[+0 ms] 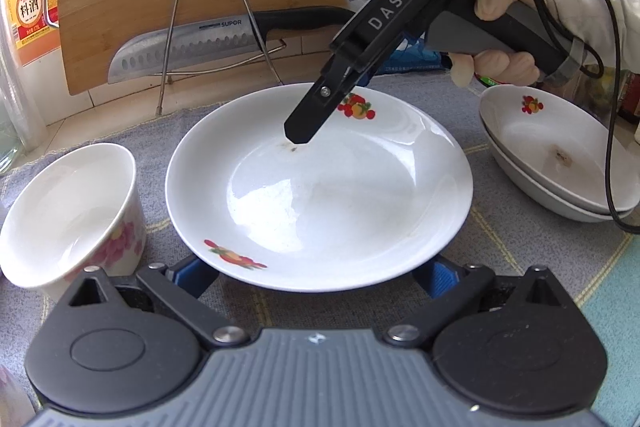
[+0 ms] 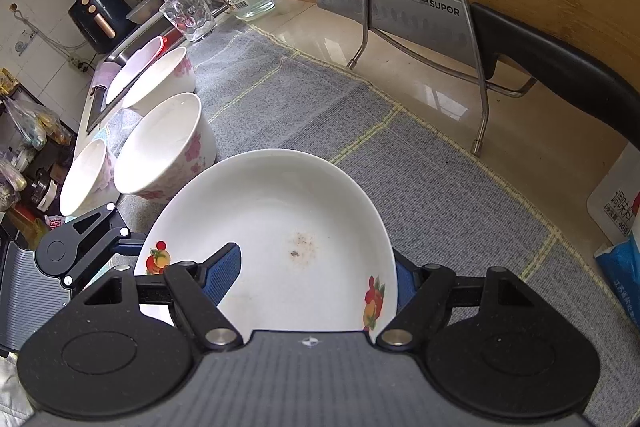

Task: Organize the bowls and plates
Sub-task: 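Lift the flowered plate with the right gripper and carry it toward the plate stack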

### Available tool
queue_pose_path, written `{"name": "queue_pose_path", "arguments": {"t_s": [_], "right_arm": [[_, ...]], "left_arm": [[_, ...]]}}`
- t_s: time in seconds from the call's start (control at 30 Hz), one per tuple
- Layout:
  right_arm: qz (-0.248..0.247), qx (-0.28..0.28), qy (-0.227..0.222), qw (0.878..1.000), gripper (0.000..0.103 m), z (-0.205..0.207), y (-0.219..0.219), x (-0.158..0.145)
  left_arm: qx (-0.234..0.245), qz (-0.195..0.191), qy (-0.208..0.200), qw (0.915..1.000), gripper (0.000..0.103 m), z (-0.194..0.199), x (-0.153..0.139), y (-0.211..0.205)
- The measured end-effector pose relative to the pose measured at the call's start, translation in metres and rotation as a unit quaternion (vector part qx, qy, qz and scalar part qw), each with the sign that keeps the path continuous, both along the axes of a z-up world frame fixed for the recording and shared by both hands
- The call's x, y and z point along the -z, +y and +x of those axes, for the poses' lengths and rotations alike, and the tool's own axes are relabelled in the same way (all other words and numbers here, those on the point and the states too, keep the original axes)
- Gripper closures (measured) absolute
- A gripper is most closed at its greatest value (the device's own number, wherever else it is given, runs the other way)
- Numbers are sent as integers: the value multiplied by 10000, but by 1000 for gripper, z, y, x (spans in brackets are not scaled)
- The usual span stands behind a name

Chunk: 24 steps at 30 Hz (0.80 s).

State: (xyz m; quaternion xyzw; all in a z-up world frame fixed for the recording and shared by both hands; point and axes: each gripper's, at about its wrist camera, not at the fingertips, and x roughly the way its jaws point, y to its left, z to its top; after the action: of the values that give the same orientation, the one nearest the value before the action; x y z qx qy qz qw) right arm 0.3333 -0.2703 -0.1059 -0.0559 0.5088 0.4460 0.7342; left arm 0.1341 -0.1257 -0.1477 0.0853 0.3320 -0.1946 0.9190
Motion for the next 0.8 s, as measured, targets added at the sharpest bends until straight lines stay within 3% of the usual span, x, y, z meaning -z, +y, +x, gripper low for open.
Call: {"name": "queue_pose_path", "arguments": {"t_s": [0.8], "right_arm": [[183,465,-265,9984,22,-70,-27,-45]], "left_arm": [[682,84,-29,9976,2,-48,-38,-1]]}}
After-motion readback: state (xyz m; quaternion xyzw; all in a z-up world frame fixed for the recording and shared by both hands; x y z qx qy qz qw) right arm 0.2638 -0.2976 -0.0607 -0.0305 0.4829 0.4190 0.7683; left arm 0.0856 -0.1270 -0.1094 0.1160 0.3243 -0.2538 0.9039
